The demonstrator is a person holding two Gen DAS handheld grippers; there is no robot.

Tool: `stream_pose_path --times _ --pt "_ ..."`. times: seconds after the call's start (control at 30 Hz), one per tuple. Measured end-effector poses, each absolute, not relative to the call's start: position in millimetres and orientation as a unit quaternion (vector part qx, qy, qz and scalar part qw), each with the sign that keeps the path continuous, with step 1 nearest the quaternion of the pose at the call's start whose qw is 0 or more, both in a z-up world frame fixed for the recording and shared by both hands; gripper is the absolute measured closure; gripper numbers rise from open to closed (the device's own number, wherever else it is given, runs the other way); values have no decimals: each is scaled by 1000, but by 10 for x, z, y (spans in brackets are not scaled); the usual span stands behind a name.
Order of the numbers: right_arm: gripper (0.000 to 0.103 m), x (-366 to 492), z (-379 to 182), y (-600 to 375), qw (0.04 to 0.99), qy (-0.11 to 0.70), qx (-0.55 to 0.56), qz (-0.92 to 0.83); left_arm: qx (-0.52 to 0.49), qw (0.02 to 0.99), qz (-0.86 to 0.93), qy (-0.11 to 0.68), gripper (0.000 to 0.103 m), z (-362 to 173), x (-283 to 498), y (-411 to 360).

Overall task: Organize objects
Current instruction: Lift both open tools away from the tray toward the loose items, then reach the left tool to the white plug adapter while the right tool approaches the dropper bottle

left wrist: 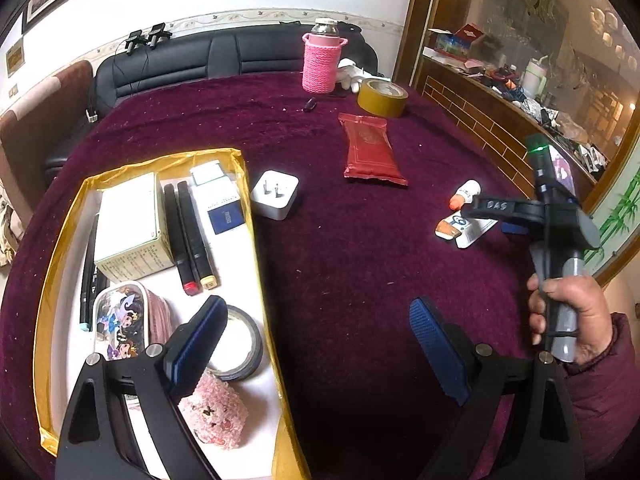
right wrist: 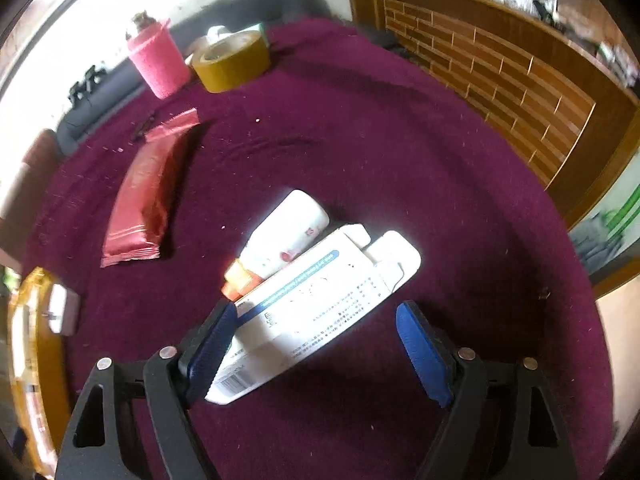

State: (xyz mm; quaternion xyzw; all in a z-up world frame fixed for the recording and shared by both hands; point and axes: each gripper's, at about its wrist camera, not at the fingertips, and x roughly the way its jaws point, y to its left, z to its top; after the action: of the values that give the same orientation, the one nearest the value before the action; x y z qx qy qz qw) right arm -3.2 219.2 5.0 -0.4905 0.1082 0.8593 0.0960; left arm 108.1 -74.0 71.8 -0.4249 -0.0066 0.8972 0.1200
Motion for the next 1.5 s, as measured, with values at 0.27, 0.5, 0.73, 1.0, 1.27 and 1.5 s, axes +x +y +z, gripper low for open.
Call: stream_pose_path --times 0.27,0.5,0.73,1.0,1.27,1.5 --pt "30 192 151 2133 30 45 -492 869 -421 122 898 -23 11 724 1082 -829" --pt "26 527 40 2399 23 32 -506 862 -435 151 887 -43 11 664 1014 -781" --pt "24 587 165 2554 -10 145 -455 879 -447 162 878 -51 11 626 871 -596" --pt "16 409 268 2266 -51 155 -411 897 -412 153 898 26 11 751 149 -493" --pt "16 392 50 2382 -67 208 -404 888 -488 172 852 79 11 434 -749 -229" --pt "15 383 15 2405 -71 214 -407 885 -555 153 813 85 11 139 -955 -259"
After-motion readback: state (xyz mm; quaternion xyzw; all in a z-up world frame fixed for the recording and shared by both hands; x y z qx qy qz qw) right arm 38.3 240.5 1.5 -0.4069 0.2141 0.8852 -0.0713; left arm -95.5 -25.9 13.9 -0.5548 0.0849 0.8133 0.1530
